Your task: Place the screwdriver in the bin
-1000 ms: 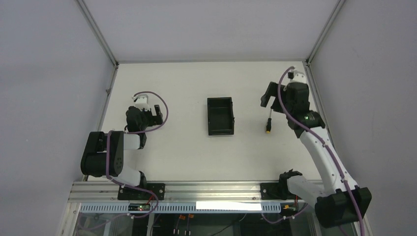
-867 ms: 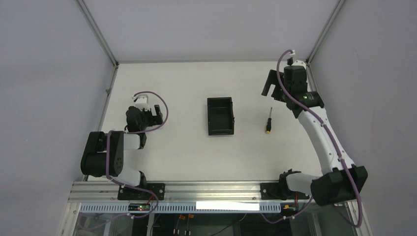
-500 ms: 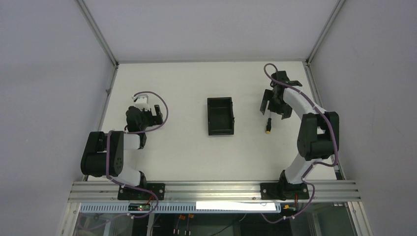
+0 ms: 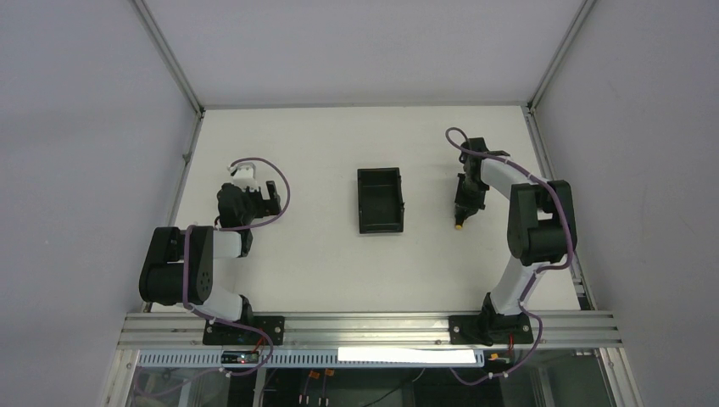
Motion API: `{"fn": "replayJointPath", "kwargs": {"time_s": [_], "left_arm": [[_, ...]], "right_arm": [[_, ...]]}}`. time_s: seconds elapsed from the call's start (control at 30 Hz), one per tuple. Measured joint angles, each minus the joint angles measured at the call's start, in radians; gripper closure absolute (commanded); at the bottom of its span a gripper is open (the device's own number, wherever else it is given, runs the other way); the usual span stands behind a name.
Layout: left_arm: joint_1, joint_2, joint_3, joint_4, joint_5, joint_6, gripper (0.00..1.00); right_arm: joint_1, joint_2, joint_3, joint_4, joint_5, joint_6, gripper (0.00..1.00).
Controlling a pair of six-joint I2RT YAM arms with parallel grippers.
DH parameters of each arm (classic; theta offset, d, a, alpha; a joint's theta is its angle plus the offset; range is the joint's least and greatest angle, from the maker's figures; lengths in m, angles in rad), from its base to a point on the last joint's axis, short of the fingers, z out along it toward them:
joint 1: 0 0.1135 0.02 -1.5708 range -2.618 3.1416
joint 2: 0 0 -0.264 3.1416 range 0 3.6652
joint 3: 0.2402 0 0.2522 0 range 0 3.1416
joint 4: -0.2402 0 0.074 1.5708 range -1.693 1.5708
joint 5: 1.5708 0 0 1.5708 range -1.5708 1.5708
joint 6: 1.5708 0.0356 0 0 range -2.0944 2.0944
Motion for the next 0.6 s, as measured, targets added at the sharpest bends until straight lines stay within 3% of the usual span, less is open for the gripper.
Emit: {"fn": "replayJointPath", "kwargs": {"time_s": [0.27,0.6], "left_arm": [[0.000,0.000,0.000,0.000,0.000,0.000,0.00],[0.000,0.000,0.000,0.000,0.000,0.000,0.00]], "right_arm": [[0.001,-0.003,0.064,-0.108,0.023,-0.035,1.00],[0.004,-0.084,0.460,-0.427,0.043,-0.074,1.00]]}}
